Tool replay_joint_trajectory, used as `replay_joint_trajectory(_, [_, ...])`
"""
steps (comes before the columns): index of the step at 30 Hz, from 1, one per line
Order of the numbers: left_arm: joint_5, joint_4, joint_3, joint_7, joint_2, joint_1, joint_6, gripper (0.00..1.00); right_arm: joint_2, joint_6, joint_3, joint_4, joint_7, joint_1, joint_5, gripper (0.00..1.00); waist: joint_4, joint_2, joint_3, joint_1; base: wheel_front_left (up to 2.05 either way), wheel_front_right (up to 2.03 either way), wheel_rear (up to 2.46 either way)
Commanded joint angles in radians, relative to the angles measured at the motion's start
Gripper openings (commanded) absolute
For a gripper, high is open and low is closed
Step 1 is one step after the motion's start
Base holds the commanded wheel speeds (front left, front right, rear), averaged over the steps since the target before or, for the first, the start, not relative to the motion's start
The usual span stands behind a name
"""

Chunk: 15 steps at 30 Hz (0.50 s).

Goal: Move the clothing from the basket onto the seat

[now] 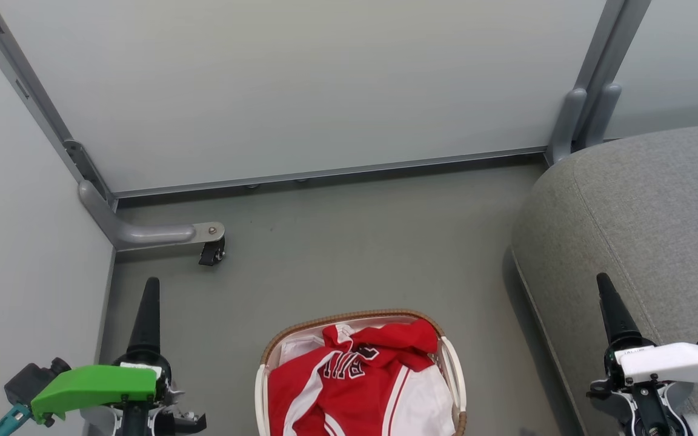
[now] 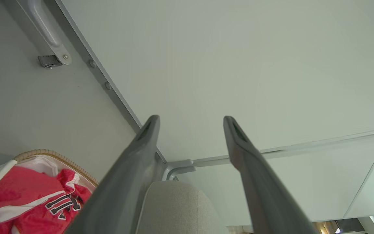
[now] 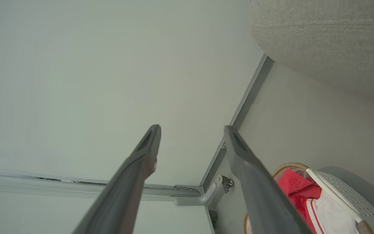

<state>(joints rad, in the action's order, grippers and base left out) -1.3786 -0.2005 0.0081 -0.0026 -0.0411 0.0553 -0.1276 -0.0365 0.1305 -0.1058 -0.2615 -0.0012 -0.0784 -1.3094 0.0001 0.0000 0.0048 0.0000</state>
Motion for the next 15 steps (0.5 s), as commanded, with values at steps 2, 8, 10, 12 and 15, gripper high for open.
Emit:
replay_joint_trajectory(2, [0.068, 0.026, -0.007, -0.015, -0.005, 0.01, -0.002, 1.0, -0.008, 0.0, -0.004, 0.032, -0.016, -0.013, 0.068, 1.0, 0.001, 0.0, 0.0, 0.0, 0.0, 0.0, 0.0])
replay_joint_trajectory(8, [0.198, 0.047, -0.023, -0.038, -0.006, 0.017, -0.002, 1.0, -0.008, 0.0, 0.007, 0.074, -0.039, -0.009, 0.226, 1.0, 0.002, 0.0, 0.0, 0.0, 0.0, 0.0, 0.0])
replay_joint_trajectory(10, [0.241, 0.055, -0.029, -0.045, -0.006, 0.017, -0.002, 1.0, -0.009, 0.0, 0.013, 0.087, -0.046, -0.006, 0.272, 1.0, 0.002, 0.0, 0.001, 0.0, 0.0, 0.0, 0.0])
replay_joint_trajectory(12, [0.289, 0.06, -0.036, -0.052, -0.006, 0.015, -0.002, 1.0, -0.009, 0.0, 0.018, 0.098, -0.053, -0.004, 0.317, 1.0, 0.003, 0.0, 0.001, 0.0, 0.0, 0.0, 0.0])
replay_joint_trajectory(15, [0.383, 0.061, -0.051, -0.063, -0.006, 0.011, -0.002, 1.0, -0.009, 0.0, 0.037, 0.117, -0.064, 0.002, 0.428, 1.0, 0.004, 0.0, 0.002, 0.0, 0.0, 0.0, 0.0])
